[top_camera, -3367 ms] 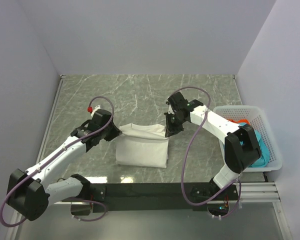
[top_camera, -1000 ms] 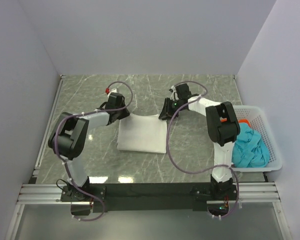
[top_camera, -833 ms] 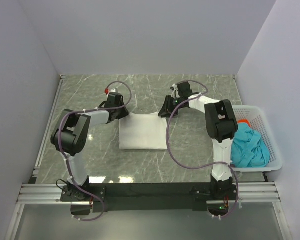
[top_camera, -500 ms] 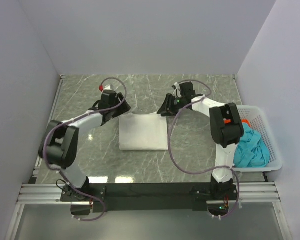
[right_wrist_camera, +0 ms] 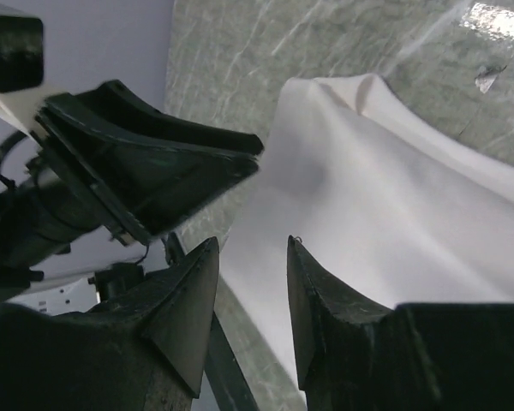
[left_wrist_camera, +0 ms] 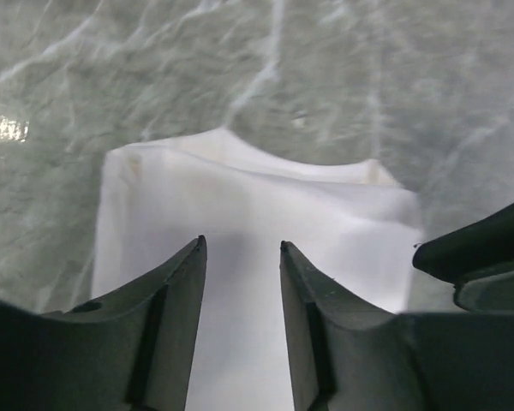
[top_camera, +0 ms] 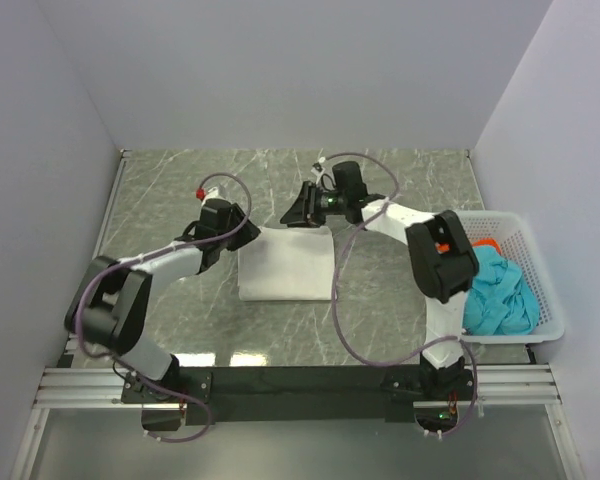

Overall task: Fold and stack the t-shirts
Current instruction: Fold the tshirt

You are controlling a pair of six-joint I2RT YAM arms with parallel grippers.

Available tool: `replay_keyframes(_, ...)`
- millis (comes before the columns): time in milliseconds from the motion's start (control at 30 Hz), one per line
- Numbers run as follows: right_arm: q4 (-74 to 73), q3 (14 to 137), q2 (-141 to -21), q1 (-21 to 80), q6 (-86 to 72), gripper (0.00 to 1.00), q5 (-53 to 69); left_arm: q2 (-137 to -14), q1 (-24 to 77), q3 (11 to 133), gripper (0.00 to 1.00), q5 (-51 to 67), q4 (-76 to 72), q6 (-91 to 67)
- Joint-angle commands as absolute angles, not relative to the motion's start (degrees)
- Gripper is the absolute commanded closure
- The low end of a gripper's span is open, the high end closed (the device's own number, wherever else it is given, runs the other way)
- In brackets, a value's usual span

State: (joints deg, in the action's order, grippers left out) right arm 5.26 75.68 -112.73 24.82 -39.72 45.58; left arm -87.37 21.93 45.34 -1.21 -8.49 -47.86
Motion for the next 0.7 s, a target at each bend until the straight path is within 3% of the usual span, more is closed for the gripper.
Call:
replay_keyframes(0, 11.33, 79.53, -118.73, 25.4, -43.14, 0.56, 46.58, -92.18, 20.83, 45.35, 0.56, 0.34, -16.42, -49.04)
replay_keyframes(133, 13.63, 82.26, -125.14, 25.23, -44.03, 0.57, 46.23, -97.63, 18.03, 44.39, 0.62, 1.05, -20.12, -51.15)
replay_keyframes(400, 13.79, 84.29, -131.31, 24.43, -45.26, 0.58, 45.95, -101.95, 15.56, 40.7, 0.64, 4.92, -25.05, -52.73)
replay_keyframes(667, 12.22, 77.27, -116.56, 21.36, -41.58, 0.59, 45.97, -87.29, 15.64, 40.78, 0.48, 5.45, -18.55, -51.59)
